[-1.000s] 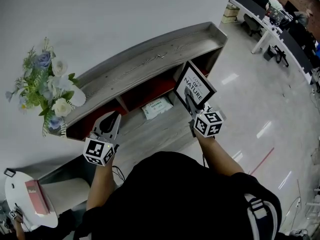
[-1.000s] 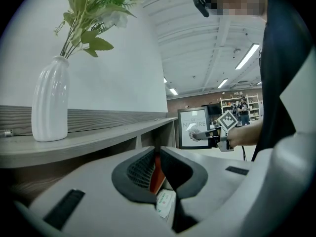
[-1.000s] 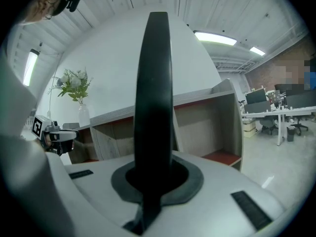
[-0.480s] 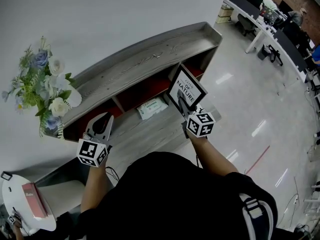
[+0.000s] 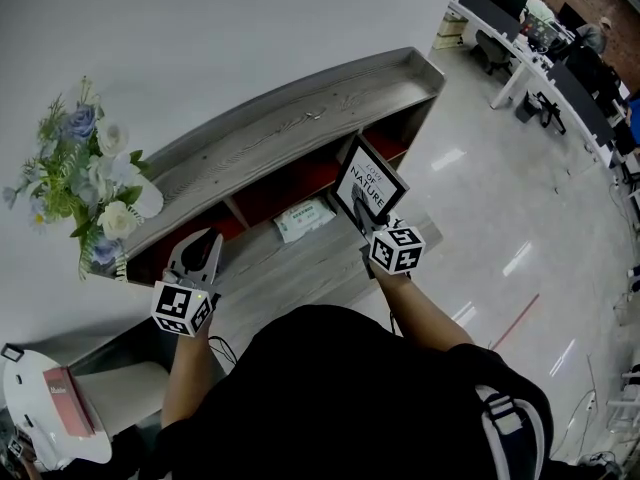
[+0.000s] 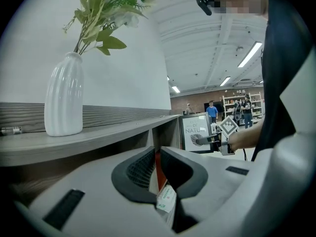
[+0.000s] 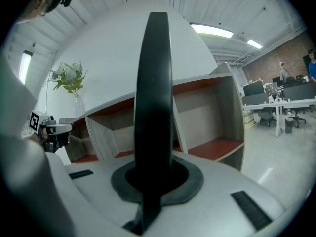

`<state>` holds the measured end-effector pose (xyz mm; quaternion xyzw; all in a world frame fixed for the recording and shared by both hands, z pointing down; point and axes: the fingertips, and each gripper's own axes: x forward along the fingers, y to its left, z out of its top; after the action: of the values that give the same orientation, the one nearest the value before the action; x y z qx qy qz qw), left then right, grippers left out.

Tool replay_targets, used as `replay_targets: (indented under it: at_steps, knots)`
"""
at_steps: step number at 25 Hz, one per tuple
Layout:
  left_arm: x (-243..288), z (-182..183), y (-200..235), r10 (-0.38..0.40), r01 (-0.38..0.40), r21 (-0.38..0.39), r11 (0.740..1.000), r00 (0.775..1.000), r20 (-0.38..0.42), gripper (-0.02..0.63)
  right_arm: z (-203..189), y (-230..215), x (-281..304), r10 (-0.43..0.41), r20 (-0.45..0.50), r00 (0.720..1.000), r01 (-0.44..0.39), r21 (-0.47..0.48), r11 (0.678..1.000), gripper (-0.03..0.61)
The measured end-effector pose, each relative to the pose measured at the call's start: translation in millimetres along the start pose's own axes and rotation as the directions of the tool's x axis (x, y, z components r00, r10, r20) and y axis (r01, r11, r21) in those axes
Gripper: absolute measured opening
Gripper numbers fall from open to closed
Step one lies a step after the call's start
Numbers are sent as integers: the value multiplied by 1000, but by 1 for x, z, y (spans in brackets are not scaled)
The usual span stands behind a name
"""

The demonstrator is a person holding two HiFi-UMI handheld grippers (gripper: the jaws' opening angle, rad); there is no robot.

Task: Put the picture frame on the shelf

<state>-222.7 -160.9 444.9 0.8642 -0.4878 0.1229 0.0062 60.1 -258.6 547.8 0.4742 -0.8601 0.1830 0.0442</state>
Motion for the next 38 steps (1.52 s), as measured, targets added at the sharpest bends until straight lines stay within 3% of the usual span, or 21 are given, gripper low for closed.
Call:
replay_targets:
  at_steps: [18,38]
  knots:
    - [5,-12,11,3,-4,-27,1000,1000,-21,46,-4,-3,22,7,-11,1000,-7,-3,1000,23]
    - [10,-14,14,3,-4,-19,1000,1000,-21,46,-5,-1,25,10,39,999,-9,-15,1000,23]
